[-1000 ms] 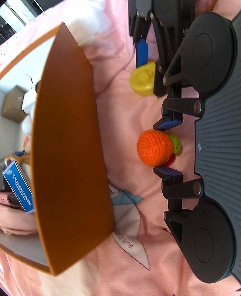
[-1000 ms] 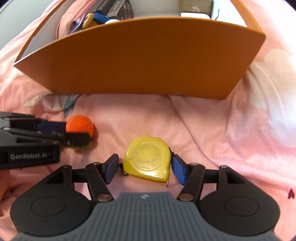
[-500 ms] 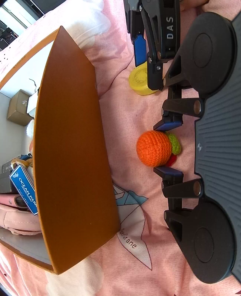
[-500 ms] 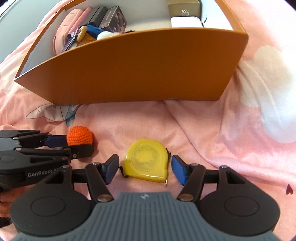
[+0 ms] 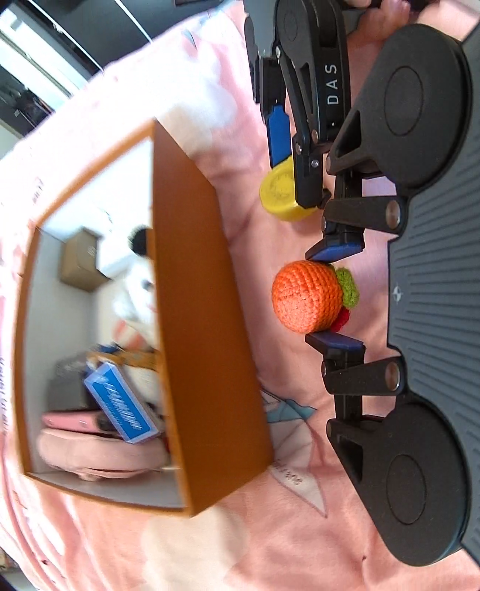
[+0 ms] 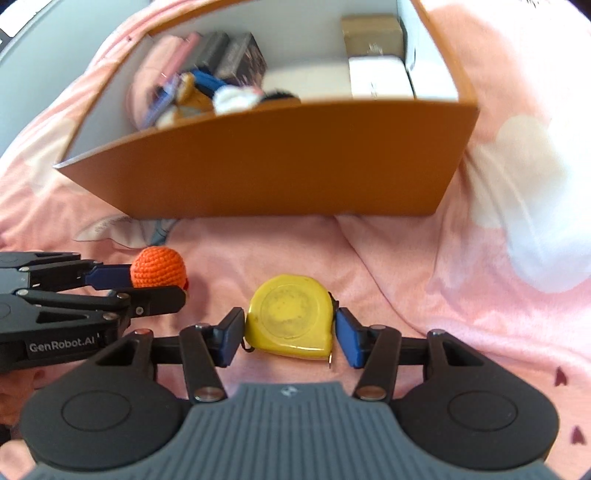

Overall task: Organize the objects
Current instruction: 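Lift the tape measure into the box and release it beside the tan cube with the right tool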

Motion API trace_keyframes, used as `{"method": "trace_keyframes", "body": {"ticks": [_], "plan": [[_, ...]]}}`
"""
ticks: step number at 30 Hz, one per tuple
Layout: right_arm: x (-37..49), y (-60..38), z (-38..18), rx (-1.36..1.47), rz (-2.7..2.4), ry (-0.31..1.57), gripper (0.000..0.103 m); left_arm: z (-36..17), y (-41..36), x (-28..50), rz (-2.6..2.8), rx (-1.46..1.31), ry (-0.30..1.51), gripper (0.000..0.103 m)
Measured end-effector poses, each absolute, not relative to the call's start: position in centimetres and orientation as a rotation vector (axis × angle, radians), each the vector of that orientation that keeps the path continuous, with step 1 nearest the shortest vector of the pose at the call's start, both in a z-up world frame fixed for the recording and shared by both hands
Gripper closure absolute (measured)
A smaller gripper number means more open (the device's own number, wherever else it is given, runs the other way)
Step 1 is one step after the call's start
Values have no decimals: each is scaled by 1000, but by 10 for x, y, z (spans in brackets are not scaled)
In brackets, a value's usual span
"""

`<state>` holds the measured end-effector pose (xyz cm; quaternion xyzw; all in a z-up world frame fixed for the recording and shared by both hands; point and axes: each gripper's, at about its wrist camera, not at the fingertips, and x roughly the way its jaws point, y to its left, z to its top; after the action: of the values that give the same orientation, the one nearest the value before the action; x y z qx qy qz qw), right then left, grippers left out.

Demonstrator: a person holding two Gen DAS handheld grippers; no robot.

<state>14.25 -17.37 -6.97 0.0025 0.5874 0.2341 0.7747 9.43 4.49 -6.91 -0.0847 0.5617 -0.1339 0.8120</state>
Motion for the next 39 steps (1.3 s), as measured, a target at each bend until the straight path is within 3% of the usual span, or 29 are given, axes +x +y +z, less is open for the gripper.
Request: {"method": "trace_keyframes", "body": {"ticks": [11,17,27,39], "plan": [[159,-175,15,18,596,1041,47,12,33,121,-358,-41,989,57],[205,-169,35,5,599,975,47,26,35,161,-314,43,939,57],[305,-120,-21,-63,574,1068,47,6,49,233,-284,69,986,57],[353,-78,-70,-136,566,1135,47,-12,51,278,-277,59,1026,57]]}}
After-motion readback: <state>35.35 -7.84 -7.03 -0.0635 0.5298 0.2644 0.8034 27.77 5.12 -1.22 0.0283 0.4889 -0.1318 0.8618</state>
